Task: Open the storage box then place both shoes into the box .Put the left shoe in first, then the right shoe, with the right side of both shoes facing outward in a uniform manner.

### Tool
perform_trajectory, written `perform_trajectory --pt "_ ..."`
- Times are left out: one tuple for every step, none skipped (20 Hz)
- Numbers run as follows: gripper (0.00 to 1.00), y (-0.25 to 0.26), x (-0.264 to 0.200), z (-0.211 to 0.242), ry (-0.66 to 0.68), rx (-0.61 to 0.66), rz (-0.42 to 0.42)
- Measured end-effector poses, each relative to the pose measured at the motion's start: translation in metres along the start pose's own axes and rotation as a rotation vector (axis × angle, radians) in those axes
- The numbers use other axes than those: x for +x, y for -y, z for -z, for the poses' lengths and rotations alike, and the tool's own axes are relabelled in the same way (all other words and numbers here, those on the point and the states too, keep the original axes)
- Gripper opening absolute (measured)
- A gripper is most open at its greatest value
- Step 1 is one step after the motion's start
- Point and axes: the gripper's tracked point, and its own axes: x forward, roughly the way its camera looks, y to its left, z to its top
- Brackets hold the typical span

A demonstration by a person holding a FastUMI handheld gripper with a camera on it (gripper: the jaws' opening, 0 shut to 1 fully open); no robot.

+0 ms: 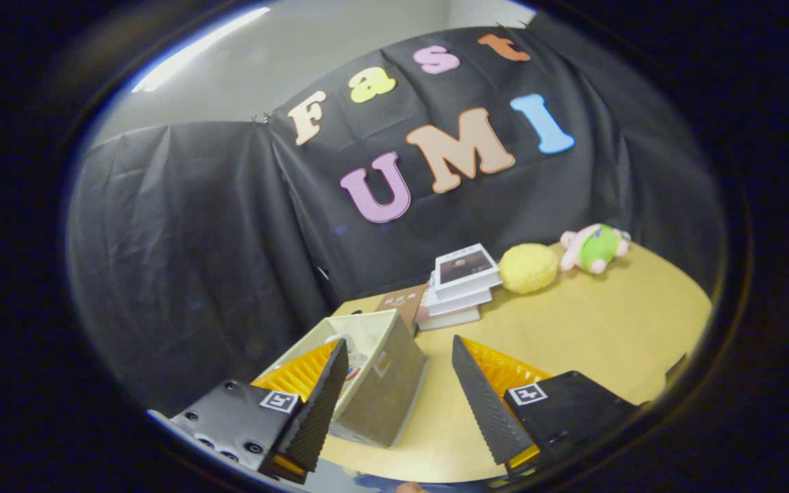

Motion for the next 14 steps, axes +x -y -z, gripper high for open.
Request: perform_trajectory --pt "0.95 0.003 -0.006 -0.004 0.030 -0.058 0.023" --pt "0.95 0.004 -0.012 -0.007 0.053 -0.113 0.040" --pt "0.95 0.006 -0.019 -0.009 0.074 -0.156 0.058" --pt "0.96 0.006 -0.025 -0.011 0.097 -0.185 0.068" --pt "0.96 0.007 -0.030 -0.013 0.118 -0.205 0.080" --pt "0.96 0.009 -0.036 -0.015 0.140 -0.228 0.090" --pt "0.97 0.013 -0.039 -0.016 0.153 -0.245 0.104" --pt "0.97 0.018 -0.042 -0.014 0.156 -0.265 0.121" --pt "0.98 0.022 -0.044 -0.011 0.149 -0.277 0.130" --pt "0.98 0.024 -0.047 -0.008 0.143 -0.279 0.137" --pt "0.99 0.024 -0.049 -0.007 0.136 -0.277 0.133" --pt "0.99 0.025 -0.051 -0.006 0.134 -0.274 0.133" --pt "1.00 0.029 -0.052 -0.007 0.137 -0.274 0.136" --pt "0.99 0.032 -0.056 -0.008 0.140 -0.277 0.142"
